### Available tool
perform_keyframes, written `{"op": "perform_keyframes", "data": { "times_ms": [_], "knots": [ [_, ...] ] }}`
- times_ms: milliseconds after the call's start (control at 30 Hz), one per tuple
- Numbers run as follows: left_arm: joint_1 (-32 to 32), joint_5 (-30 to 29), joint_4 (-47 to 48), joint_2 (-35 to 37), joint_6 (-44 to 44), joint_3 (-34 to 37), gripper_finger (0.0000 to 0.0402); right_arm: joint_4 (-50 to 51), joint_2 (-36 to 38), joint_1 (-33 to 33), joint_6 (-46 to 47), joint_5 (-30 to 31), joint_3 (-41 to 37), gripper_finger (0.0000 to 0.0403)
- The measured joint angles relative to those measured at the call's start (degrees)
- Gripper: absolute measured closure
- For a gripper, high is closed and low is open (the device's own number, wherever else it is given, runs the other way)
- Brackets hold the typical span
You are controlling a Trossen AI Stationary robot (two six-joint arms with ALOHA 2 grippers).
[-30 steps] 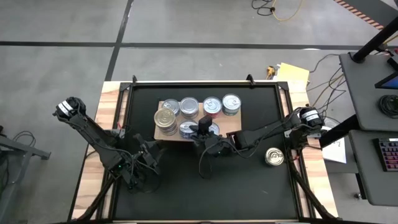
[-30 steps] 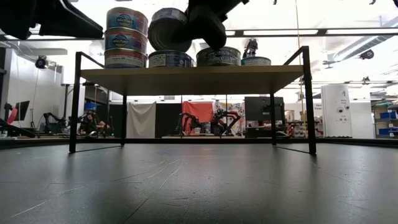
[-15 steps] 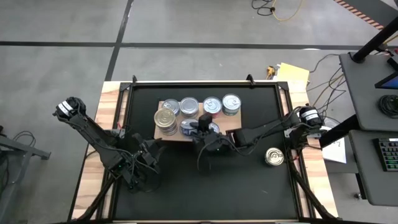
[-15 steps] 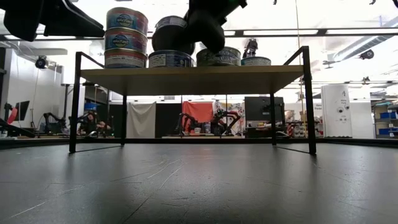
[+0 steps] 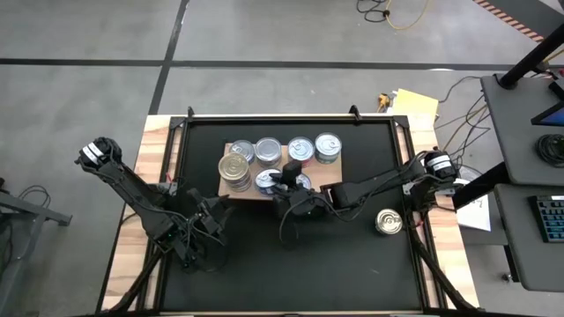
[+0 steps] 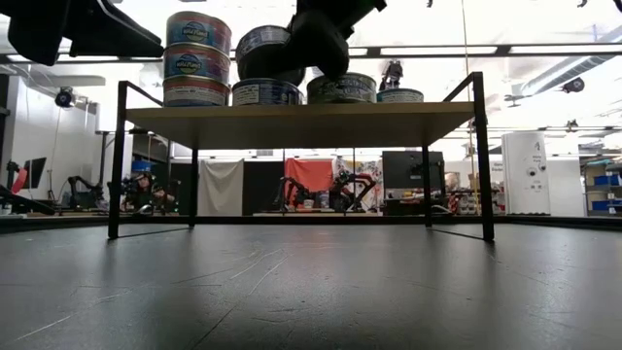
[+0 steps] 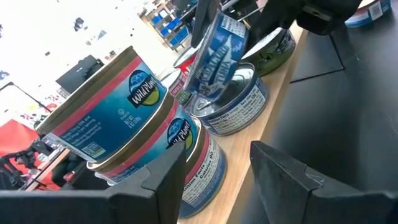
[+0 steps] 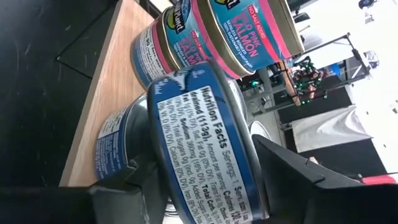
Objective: Stack canned seafood by type on shelf
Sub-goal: Stack the dark blue tuna can on the dark blue tuna can
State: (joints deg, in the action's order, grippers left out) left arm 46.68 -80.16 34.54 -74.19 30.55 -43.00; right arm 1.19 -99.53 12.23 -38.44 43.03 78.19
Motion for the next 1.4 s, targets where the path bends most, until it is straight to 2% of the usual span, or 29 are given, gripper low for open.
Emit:
{"op": "perform_keyframes", "data": {
  "times_ms": [667, 1067, 1400],
  "knots": [
    [0.00, -0.33, 0.09, 0.00, 0.00, 0.02, 0.0238, 0.25, 0.00, -0.15, 13.51, -0.15, 0.39, 0.0118],
    [0.00, -0.33, 0.09, 0.00, 0.00, 0.04, 0.0238, 1.64, 0.00, -0.13, 15.45, -0.04, 0.39, 0.0061],
    [-0.02, -0.33, 0.15, -0.02, 0.00, 0.07, 0.0238, 1.56, 0.00, -0.35, 17.65, 0.28, 0.39, 0.0048]
  ]
}}
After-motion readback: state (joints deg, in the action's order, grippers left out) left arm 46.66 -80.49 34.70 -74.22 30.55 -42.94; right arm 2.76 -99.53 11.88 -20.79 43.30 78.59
